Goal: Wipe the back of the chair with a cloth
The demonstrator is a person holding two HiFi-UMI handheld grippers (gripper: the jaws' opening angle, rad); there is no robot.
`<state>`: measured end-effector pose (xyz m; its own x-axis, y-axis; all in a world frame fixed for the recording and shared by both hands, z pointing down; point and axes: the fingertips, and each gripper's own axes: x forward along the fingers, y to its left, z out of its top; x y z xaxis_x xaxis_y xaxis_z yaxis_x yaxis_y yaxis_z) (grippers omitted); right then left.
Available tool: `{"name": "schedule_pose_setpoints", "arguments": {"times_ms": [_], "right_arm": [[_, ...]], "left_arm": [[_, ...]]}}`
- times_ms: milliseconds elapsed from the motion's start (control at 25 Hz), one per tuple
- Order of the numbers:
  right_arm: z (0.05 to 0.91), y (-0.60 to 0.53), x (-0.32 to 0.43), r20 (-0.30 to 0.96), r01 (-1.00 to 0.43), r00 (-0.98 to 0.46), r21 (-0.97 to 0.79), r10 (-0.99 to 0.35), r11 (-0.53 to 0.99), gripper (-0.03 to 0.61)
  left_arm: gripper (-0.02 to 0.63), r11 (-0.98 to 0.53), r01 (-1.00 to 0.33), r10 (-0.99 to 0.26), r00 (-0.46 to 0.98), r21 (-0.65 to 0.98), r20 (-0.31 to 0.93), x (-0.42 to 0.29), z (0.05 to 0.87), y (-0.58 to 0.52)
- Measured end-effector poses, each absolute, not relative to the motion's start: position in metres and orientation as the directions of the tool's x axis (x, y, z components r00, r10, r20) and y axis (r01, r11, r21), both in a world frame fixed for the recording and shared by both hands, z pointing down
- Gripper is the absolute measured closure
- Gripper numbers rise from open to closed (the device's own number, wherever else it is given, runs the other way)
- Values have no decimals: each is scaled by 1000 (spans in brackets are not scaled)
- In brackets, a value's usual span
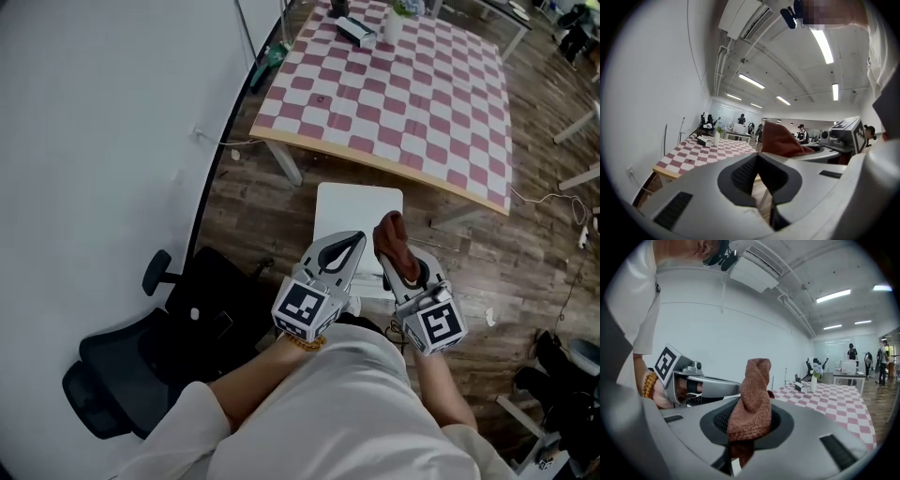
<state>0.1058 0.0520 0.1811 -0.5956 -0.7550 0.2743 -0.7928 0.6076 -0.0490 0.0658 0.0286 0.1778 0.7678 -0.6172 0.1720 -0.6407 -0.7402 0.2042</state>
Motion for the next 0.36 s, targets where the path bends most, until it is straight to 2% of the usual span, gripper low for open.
{"name": "schedule_pose_setpoints", "arguments": {"times_ms": [160, 360], "right_arm": [[156, 54, 104, 203, -811, -582, -70, -788, 581, 500], [139, 60, 103, 172, -825, -563, -68, -808, 561, 500]], "left_arm": [[598, -744, -645, -633, 764, 173, 124, 58, 155, 29], [598, -755, -639, -633, 769, 148, 95, 58, 137, 32]]}}
